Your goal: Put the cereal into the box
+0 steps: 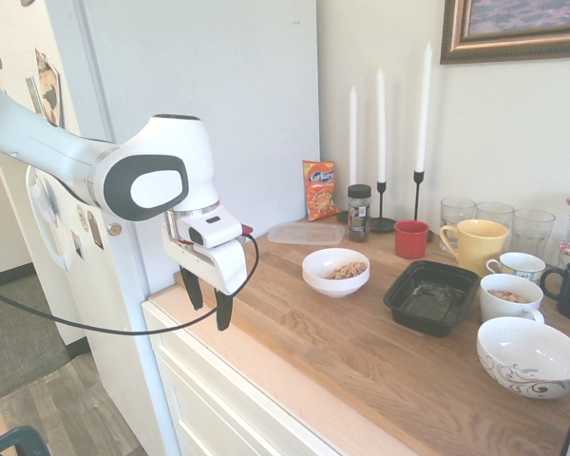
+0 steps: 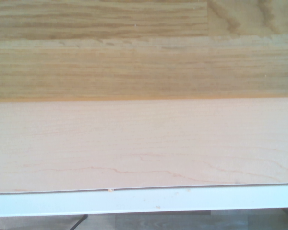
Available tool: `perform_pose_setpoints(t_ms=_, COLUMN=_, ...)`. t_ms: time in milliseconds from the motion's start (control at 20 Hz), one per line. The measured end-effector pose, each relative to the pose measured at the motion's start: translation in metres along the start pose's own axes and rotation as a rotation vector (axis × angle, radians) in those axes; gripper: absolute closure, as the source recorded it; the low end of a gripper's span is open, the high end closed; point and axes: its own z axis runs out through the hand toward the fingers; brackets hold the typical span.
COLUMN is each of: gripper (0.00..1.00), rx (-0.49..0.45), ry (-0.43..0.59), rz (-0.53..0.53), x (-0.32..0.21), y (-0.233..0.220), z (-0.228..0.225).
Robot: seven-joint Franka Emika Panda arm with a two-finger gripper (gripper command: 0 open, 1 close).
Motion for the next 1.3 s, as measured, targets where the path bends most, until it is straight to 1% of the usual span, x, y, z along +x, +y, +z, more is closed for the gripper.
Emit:
perform_pose_setpoints(t_ms=100, gripper=0.0, rx=0.003, ry=-0.001, rz=-0.001, x=0.002, y=0.001, z=0.0)
perform_pose_setpoints(t_ms=250, gripper=0.0, rx=0.021, ry=0.033, rz=-0.015, x=0.007, y=-0.006, z=-0.005)
perform_pose_setpoints(t_ms=450, gripper=0.0, rx=0.011, ry=0.098, rz=-0.063, x=0.017, y=-0.037, z=-0.019)
perform_pose_setpoints(t_ms=800, gripper=0.0, rx=-0.088, ry=0.241, rz=-0.137, x=0.034, y=-0.11, z=-0.022)
perform_pose_setpoints(t_ms=900, gripper=0.0, rx=-0.104, ry=0.282, rz=-0.157, x=0.037, y=-0.132, z=-0.022)
perform_pose_setpoints(t_ms=1150, gripper=0.0, rx=-0.151, ry=0.408, rz=-0.199, x=0.032, y=-0.182, z=-0.01)
perform_pose_setpoints(t_ms=1300, gripper=0.0, rx=-0.204, ry=0.47, rz=-0.221, x=0.034, y=-0.202, z=0.001)
